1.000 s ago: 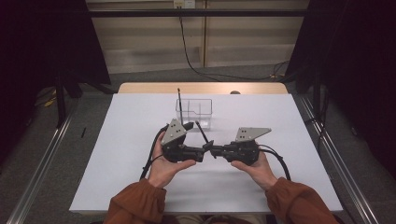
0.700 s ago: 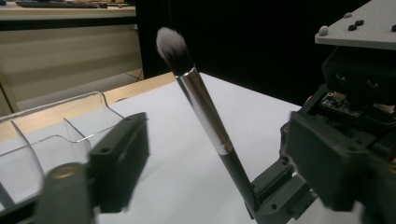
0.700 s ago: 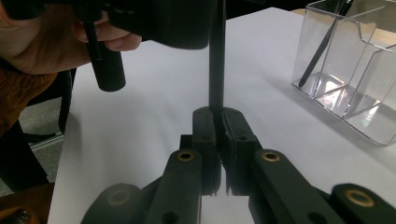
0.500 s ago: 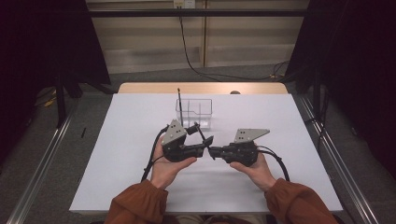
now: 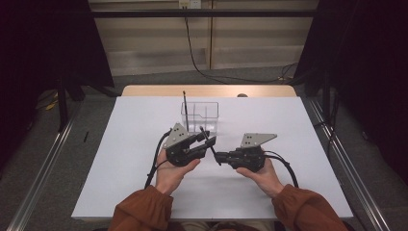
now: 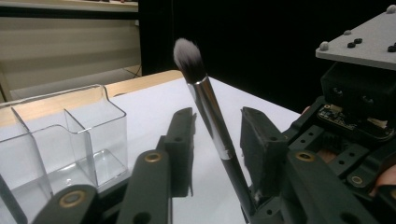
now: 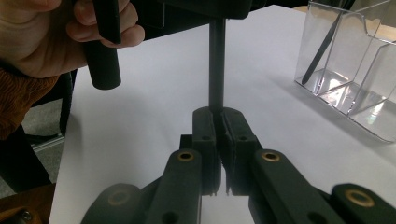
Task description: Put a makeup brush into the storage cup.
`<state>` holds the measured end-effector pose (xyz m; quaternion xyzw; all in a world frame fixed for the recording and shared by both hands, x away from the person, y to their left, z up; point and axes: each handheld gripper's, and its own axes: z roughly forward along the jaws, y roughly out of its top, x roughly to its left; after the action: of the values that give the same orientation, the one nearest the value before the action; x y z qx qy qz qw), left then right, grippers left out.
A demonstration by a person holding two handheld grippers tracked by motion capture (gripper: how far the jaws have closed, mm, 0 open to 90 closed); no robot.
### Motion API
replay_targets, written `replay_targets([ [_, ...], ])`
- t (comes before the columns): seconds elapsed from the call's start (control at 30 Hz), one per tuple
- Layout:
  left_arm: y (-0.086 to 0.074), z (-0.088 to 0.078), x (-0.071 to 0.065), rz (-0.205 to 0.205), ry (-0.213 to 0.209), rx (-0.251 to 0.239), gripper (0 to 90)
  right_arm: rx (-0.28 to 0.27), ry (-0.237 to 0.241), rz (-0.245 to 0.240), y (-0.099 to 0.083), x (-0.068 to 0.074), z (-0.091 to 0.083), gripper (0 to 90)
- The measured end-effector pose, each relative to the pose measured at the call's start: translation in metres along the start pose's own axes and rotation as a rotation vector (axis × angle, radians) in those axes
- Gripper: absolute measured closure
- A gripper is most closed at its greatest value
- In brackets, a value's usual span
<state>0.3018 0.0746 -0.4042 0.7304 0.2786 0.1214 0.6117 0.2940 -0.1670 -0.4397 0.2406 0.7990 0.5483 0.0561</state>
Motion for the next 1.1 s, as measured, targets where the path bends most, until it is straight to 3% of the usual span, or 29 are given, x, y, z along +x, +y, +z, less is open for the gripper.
replay_targets([
  [0.2, 0.0004, -0.0008, 0.0005, -0.022, -0.012, -0.007, 77.0, 0.002, 0.004, -0.002, -0.0005, 0.0007, 0.0013, 85.2],
  [0.67, 0.0032, -0.0019, 0.0003, -0.078, -0.078, -0.005, 82.7, -0.009, 0.01, -0.01, -0.0001, 0.0029, 0.0038, 84.8],
  [1.1, 0.0055, -0.0016, -0.0035, -0.067, -0.082, -0.003, 84.0, -0.027, 0.008, -0.009, 0.0005, 0.0026, 0.0028, 80.3],
])
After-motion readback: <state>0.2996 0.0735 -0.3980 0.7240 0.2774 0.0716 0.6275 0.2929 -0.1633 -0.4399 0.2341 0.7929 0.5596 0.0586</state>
